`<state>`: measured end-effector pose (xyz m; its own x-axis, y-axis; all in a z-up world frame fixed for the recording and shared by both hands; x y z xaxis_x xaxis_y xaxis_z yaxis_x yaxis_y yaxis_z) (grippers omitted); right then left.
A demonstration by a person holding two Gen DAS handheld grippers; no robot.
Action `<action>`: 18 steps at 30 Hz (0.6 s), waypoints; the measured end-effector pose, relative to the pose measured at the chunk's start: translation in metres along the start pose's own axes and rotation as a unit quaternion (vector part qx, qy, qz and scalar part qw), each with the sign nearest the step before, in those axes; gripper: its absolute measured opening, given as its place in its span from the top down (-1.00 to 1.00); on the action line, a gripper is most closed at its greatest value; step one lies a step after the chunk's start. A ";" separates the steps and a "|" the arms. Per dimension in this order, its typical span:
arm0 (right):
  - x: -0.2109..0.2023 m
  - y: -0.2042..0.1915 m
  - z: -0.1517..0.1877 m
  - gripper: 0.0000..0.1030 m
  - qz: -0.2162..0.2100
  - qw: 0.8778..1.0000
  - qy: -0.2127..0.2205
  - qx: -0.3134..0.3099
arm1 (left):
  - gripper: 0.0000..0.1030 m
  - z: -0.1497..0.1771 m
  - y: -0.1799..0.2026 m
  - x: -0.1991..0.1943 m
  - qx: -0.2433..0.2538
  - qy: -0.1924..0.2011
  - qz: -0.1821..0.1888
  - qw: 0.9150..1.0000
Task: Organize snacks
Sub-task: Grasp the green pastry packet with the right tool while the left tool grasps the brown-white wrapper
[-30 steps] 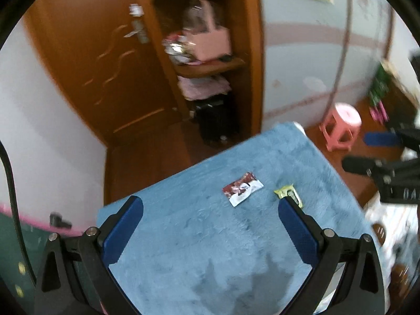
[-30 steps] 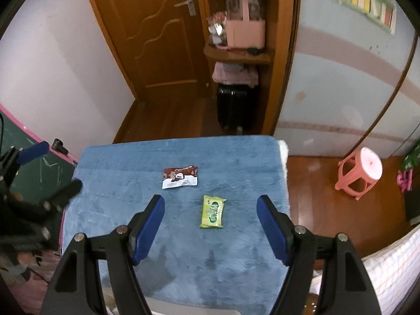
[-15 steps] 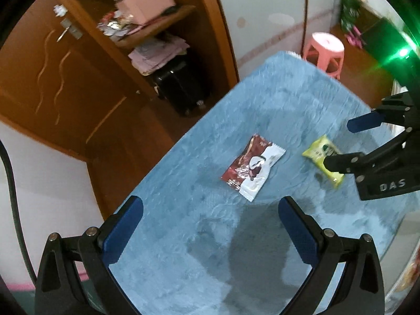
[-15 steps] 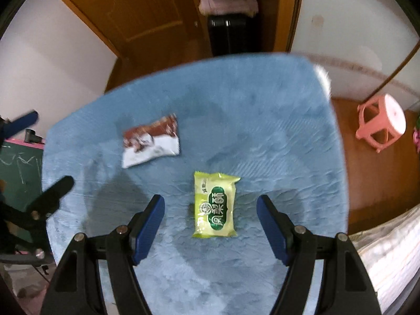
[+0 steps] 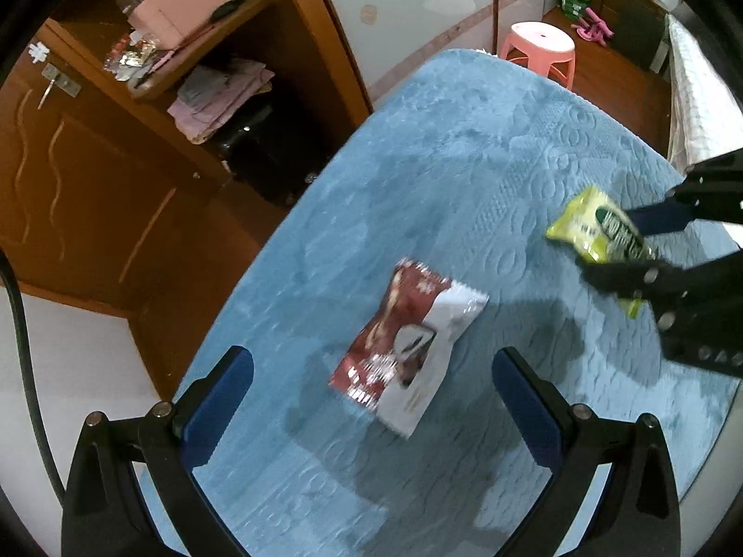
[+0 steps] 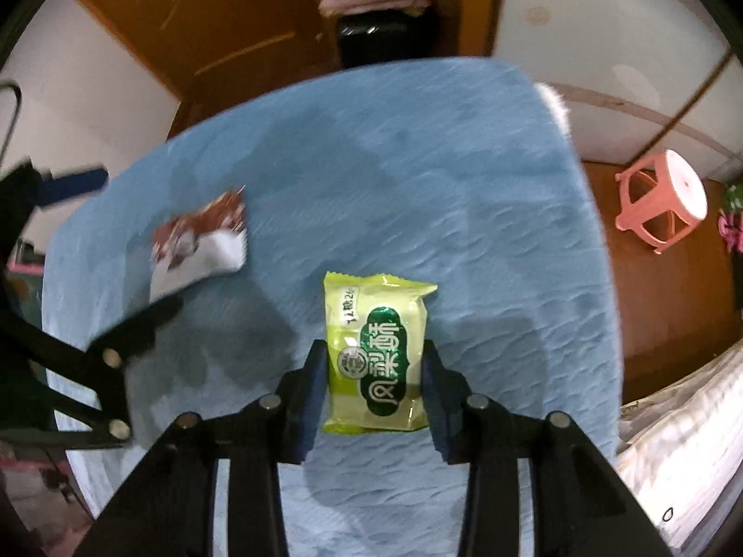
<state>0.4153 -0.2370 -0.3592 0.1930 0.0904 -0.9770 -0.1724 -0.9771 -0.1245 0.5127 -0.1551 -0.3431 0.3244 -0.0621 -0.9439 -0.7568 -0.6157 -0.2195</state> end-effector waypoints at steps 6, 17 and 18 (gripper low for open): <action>-0.001 0.006 0.003 0.25 -0.019 0.999 0.001 0.026 | -0.98 -0.011 0.006 0.021 0.019 -0.011 0.004 1.000; -0.010 0.011 0.014 0.25 -0.027 0.999 0.000 0.025 | 0.09 -0.005 -0.006 0.038 -0.071 -0.026 0.091 0.993; -0.014 0.012 0.016 0.25 -0.027 0.999 0.003 0.025 | 0.13 -0.003 -0.004 0.035 -0.074 -0.030 0.076 0.994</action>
<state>0.3949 -0.2469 -0.3493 0.2099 0.1412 -0.9675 -0.2095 -0.9600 -0.1856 0.5289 -0.1569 -0.3743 0.1753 -0.1182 -0.9774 -0.7004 -0.7126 -0.0394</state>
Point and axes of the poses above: each gripper's, at about its wrist camera, not at the fingertips, and x roughly the way its jaws point, y to its right, z to its underside, the point moved 7 cm from there along x, roughly the way its jaws point, and after that the axes turned 1 degree about -x, right-handed, at the moved point
